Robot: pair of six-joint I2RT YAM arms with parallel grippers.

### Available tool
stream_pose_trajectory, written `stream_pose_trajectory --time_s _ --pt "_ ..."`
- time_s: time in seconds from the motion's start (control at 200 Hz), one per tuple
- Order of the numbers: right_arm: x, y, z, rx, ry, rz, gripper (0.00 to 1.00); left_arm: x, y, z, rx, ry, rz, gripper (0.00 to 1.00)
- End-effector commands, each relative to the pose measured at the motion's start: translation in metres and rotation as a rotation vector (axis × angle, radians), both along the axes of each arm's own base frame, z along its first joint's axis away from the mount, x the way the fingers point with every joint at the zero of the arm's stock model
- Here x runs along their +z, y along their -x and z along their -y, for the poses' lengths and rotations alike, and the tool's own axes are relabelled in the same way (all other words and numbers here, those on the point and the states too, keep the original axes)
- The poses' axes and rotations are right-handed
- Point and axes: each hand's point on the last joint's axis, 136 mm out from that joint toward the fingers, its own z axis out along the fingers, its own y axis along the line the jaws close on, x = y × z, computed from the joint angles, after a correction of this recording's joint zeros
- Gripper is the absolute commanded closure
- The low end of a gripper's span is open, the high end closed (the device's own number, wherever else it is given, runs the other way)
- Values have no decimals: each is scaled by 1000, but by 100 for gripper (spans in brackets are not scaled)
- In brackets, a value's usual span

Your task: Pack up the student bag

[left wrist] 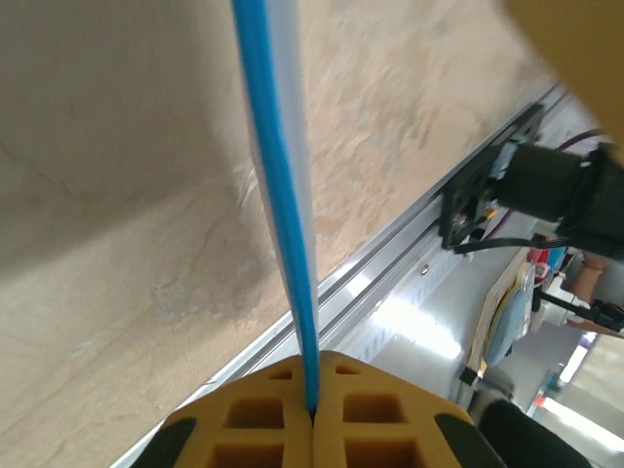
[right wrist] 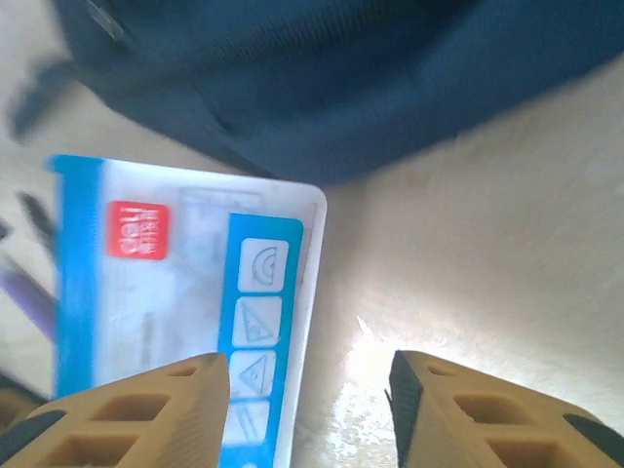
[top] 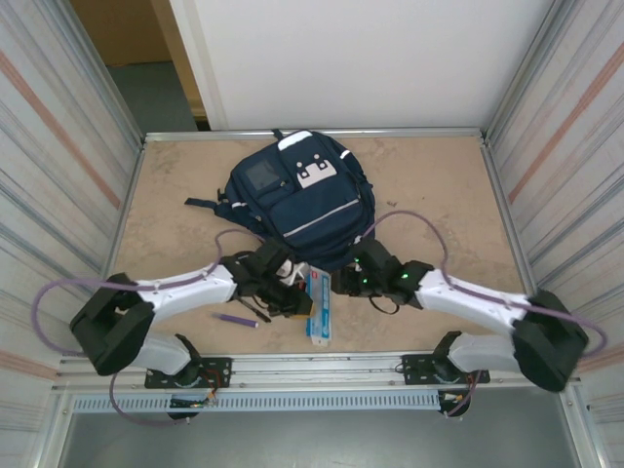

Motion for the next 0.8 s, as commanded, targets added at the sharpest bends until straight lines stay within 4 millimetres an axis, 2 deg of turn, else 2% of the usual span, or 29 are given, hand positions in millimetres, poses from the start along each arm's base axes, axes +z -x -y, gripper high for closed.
stream_pose_trajectory --time_s 0.0,0.055,0.12,0.236,0.306,0.336,0.416,0.481,0.521,0.601,0.687,0.742,0.797 --pt "67 -25 38 -70 68 276 47 64 -26 -3 -63 61 289 100" --pt "93 -30 47 -91 16 347 38 87 -42 -5 -37 70 388 100" --pt "119 -30 47 -59 -73 408 34 108 -64 -9 37 96 450 100" --pt "141 -21 32 107 -141 509 33 134 -98 -8 137 198 470 100" --pt "145 -17 26 164 -144 516 30 147 -116 -6 171 247 495 100" --pt "147 -17 25 159 -162 499 26 153 -122 -3 174 278 511 100" --pt "150 -18 18 138 -245 440 25 174 -134 5 165 372 551 100" --pt "142 -30 24 6 -293 346 25 187 -142 10 167 415 583 100" --pt "135 -38 30 -102 -335 251 17 193 -147 11 170 425 597 100" --pt "135 -47 22 -192 -527 135 16 206 -154 14 181 446 614 100" --pt "139 -59 16 -292 -720 87 16 214 -162 15 225 476 621 100" --pt "139 -67 18 -358 -782 81 16 217 -170 13 285 486 619 100" --pt "147 -72 19 -374 -817 113 16 215 -180 10 363 483 602 100"
